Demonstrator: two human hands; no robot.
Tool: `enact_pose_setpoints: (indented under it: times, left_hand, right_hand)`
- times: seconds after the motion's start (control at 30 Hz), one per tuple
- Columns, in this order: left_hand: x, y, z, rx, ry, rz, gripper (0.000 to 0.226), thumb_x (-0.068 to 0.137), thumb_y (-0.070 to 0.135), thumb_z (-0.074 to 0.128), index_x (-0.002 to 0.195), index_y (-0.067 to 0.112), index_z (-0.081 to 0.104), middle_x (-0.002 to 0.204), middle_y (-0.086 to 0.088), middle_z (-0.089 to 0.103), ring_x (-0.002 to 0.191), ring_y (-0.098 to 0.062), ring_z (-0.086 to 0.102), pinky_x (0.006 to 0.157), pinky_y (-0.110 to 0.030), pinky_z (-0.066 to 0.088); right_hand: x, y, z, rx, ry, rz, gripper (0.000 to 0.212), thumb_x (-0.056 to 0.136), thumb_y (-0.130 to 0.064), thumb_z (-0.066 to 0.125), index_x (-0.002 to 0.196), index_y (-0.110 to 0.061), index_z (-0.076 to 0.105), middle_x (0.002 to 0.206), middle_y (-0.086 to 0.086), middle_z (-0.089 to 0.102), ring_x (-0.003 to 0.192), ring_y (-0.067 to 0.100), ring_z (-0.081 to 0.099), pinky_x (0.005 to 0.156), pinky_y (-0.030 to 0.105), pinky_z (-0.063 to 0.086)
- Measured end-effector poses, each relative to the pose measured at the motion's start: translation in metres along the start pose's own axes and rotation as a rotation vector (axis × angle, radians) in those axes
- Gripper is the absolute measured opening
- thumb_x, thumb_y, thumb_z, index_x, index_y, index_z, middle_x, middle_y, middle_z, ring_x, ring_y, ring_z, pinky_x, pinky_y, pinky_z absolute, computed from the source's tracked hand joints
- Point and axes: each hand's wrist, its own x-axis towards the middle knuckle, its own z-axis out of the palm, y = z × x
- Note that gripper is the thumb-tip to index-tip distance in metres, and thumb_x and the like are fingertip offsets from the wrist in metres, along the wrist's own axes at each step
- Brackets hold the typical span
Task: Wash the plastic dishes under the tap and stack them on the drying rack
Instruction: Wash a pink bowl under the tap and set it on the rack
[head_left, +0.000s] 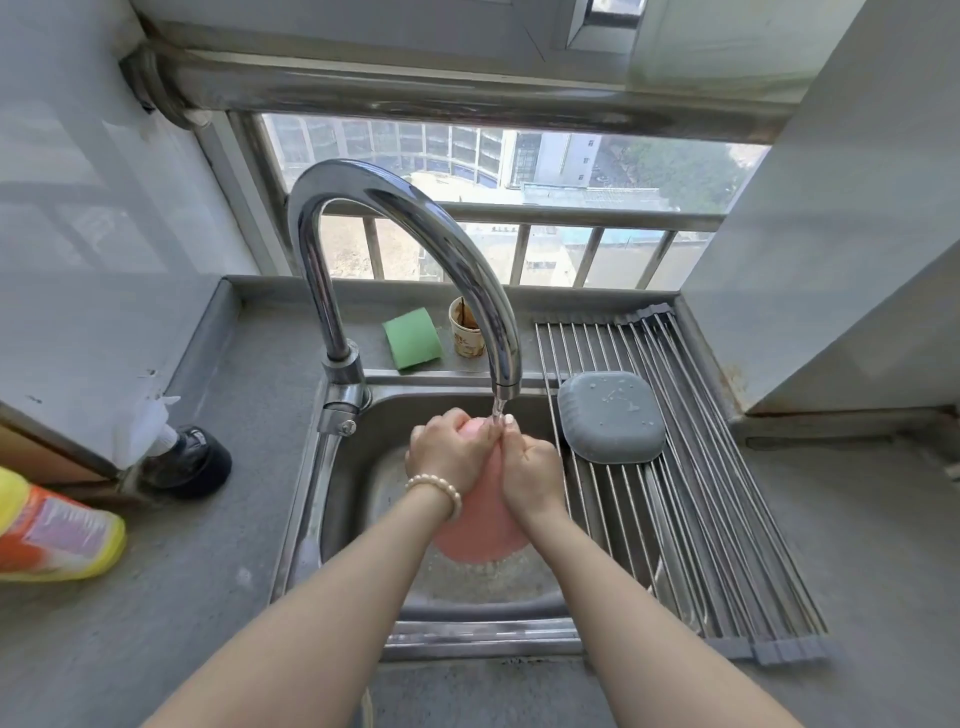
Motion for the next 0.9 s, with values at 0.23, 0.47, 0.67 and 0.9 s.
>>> enact_pose_setpoints:
  times: [0.23,0.47,0.67,0.9]
  left_hand:
    - [0.012,-0.014,-0.029,-0.286,-0.423,-0.061,0.064,0.081,0.064,0.056,0.072,0.001,0.065,0.067,-0.013,0.062,0.063,-0.020,0.055,0.063,-0.033,0.046]
    - [-0.011,-0.009,-0.008,-0.240,0.009,0.004,0.047,0.100,0.022,0.043,0.055,0.015,0.034,0.053,0.002,0.038,0.055,-0.016,0.032,0.051,-0.029,0.026]
    - [-0.005,-0.024,-0.006,-0.794,0.014,-0.339,0.030,0.100,0.021,0.046,0.080,0.009,0.065,0.091,-0.017,0.067,0.087,-0.024,0.058,0.091,-0.042,0.049]
    - [0.001,-0.037,-0.019,-0.845,0.188,-0.712,0.043,0.101,0.030,0.039,0.099,-0.008,0.059,0.112,-0.025,0.062,0.106,-0.036,0.059,0.097,-0.044,0.047]
  right_hand:
    - [0.025,0.006,-0.028,-0.146,-0.108,-0.106,0.062,0.097,-0.036,0.050,0.042,-0.018,0.028,0.044,-0.004,0.032,0.048,0.015,0.034,0.054,0.034,0.026]
    - [0.028,-0.026,0.013,-0.525,0.023,0.100,0.044,0.095,-0.038,0.036,0.110,-0.008,0.064,0.118,0.015,0.060,0.113,0.034,0.050,0.097,0.040,0.036]
    - [-0.008,0.007,0.048,-0.588,0.133,-0.592,0.042,0.090,-0.033,0.038,0.122,-0.014,0.056,0.125,0.017,0.056,0.119,0.037,0.049,0.109,0.048,0.019]
    - [-0.025,0.045,0.033,-0.760,-0.092,-0.757,0.057,0.101,-0.051,0.013,0.143,-0.022,0.039,0.151,0.008,0.036,0.140,0.032,0.030,0.109,0.056,0.017]
